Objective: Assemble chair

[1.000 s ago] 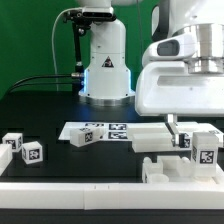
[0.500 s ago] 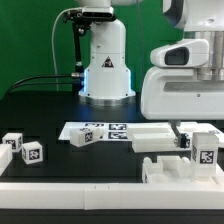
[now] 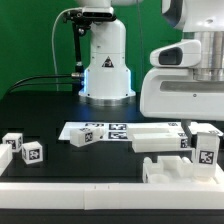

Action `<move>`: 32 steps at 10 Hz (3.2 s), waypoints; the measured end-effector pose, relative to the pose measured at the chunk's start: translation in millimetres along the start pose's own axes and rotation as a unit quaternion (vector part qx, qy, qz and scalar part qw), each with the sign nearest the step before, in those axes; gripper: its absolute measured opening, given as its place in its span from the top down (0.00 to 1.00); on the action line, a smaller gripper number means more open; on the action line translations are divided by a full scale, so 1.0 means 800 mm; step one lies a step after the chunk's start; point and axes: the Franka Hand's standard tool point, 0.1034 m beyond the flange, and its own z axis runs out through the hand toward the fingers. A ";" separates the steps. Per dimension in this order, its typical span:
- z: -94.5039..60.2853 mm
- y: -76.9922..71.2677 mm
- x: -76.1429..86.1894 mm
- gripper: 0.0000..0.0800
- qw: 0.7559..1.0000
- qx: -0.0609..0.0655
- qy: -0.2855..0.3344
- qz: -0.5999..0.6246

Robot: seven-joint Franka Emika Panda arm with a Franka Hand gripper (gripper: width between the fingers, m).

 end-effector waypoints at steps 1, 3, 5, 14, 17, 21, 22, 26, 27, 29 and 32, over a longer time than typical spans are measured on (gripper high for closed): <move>0.001 0.000 0.000 0.64 0.999 0.000 0.001 0.044; 0.002 -0.003 0.000 0.64 0.983 0.007 0.011 0.185; 0.002 -0.004 0.001 0.64 0.932 0.021 -0.002 0.363; -0.004 0.001 0.002 0.19 0.963 0.042 -0.007 0.265; -0.002 0.002 0.002 0.19 0.992 0.033 0.005 0.120; 0.000 -0.009 -0.003 0.32 0.999 0.023 0.021 -0.030; 0.000 -0.009 -0.003 0.32 0.999 0.024 0.020 -0.014; 0.002 -0.007 -0.001 0.64 0.981 0.021 0.007 0.195; 0.002 -0.008 -0.002 0.64 0.955 0.022 0.001 0.296; 0.002 -0.019 -0.006 0.64 0.870 0.034 -0.020 0.491; 0.002 -0.018 -0.005 0.64 0.849 0.042 -0.031 0.525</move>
Offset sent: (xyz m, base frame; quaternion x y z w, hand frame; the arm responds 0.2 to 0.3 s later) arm -0.0033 -0.0026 -0.0108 -0.0178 -0.0300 0.4040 0.9141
